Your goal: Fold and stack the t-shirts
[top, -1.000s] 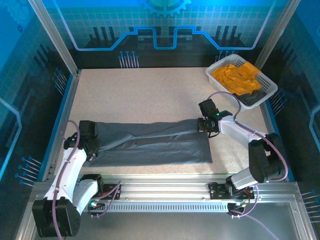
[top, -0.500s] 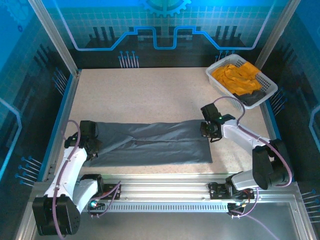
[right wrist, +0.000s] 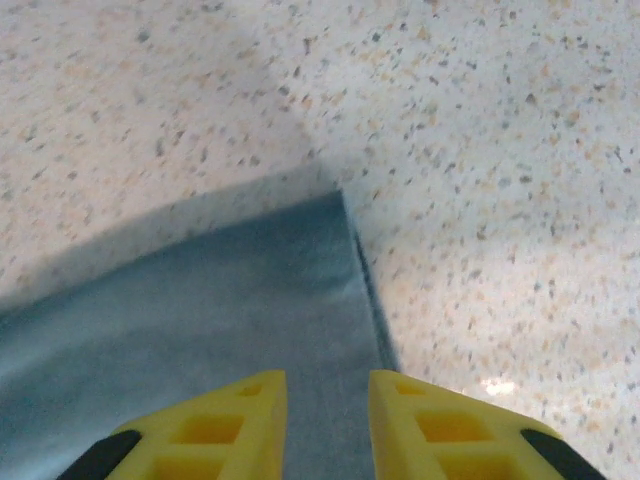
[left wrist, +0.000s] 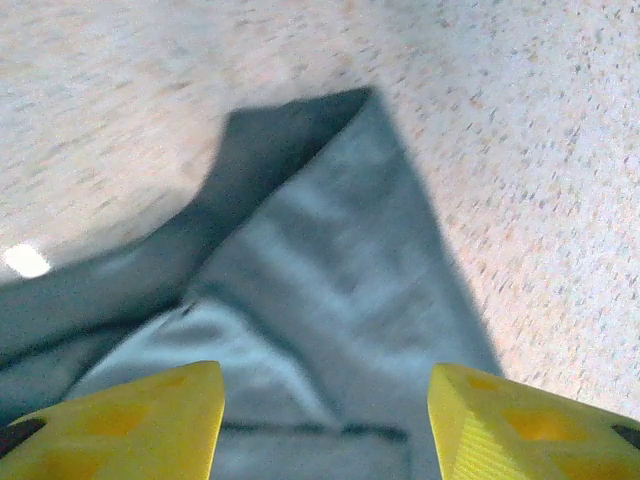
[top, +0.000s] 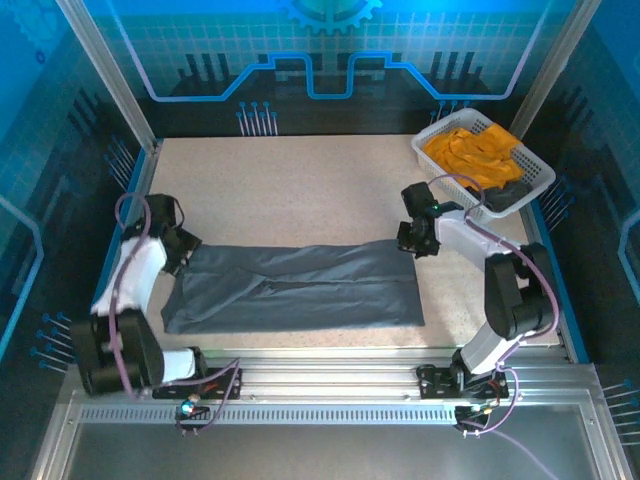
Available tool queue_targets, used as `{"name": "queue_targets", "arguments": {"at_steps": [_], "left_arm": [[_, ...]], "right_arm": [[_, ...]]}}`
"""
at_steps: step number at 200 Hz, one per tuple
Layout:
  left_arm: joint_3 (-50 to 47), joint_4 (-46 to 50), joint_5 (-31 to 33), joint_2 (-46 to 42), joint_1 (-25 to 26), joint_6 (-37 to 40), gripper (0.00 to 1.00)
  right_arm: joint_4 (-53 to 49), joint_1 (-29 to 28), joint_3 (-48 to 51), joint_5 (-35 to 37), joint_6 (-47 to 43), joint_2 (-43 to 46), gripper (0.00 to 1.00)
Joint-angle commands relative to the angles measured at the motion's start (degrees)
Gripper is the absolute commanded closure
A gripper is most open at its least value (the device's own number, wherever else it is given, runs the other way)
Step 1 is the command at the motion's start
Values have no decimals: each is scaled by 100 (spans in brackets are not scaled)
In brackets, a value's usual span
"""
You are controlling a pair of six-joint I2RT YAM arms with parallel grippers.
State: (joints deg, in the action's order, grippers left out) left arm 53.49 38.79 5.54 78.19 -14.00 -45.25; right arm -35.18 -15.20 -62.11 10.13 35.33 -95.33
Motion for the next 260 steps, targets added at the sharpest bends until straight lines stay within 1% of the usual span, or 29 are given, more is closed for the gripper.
{"name": "queue_targets", "arguments": {"at_steps": [1, 15, 30, 55, 87, 102, 126, 134, 142, 143, 149, 155, 158, 174, 194, 222, 260], "left_arm": [[572, -400, -927, 1005, -302, 698, 40], [841, -343, -908, 1400, -465, 889, 38], [970, -431, -1120, 1629, -673, 1062, 36], [1190, -438, -1410, 1963, -925, 1425, 35], [1372, -415, -1544, 2336, -955, 1635, 38], [1407, -333, -1569, 2583, -944, 1572, 43], [1358, -298, -1583, 2881, -890, 1538, 58], [1344, -311, -1436, 2852, -831, 1578, 65], [1384, -253, -1386, 2876, -832, 1603, 75], [1384, -238, -1388, 2876, -832, 1610, 78], [1434, -166, -1345, 2894, -832, 1616, 86], [1503, -65, -1288, 2916, -832, 1610, 97], [1539, -11, -1236, 2925, -832, 1613, 100], [1648, 132, -1080, 2921, -848, 1609, 100], [1707, 158, -1027, 2862, -865, 1557, 100], [1739, 29, -1318, 2850, -846, 1400, 100], [2012, -132, -1717, 3114, -738, 1126, 100]], "right_arm": [[-262, 209, -463, -196, -193, -471, 69], [-391, 207, -758, -245, -272, -784, 67], [-595, 203, -1015, -231, -268, -1076, 66], [-714, 214, -1190, -85, -221, -1338, 66], [-959, 227, -1447, -48, -194, -1648, 67], [-1073, 224, -1528, -7, -139, -1781, 68], [-1148, 224, -1550, 62, -45, -1865, 76], [-1184, 228, -1567, 97, -15, -1885, 80], [-1235, 224, -1597, 169, 15, -1902, 84], [-1241, 226, -1600, 176, 21, -1906, 85], [-1283, 232, -1623, 240, 38, -1919, 88], [-1340, 239, -1652, 316, 64, -1929, 92], [-1371, 238, -1662, 362, 84, -1929, 94], [-1438, 300, -1698, 493, 140, -1888, 100], [-1439, 402, -1775, 483, 134, -1878, 100], [-1426, 510, -1988, 443, -5, -1936, 100], [-1491, 714, -2510, 241, -189, -2223, 100]]}}
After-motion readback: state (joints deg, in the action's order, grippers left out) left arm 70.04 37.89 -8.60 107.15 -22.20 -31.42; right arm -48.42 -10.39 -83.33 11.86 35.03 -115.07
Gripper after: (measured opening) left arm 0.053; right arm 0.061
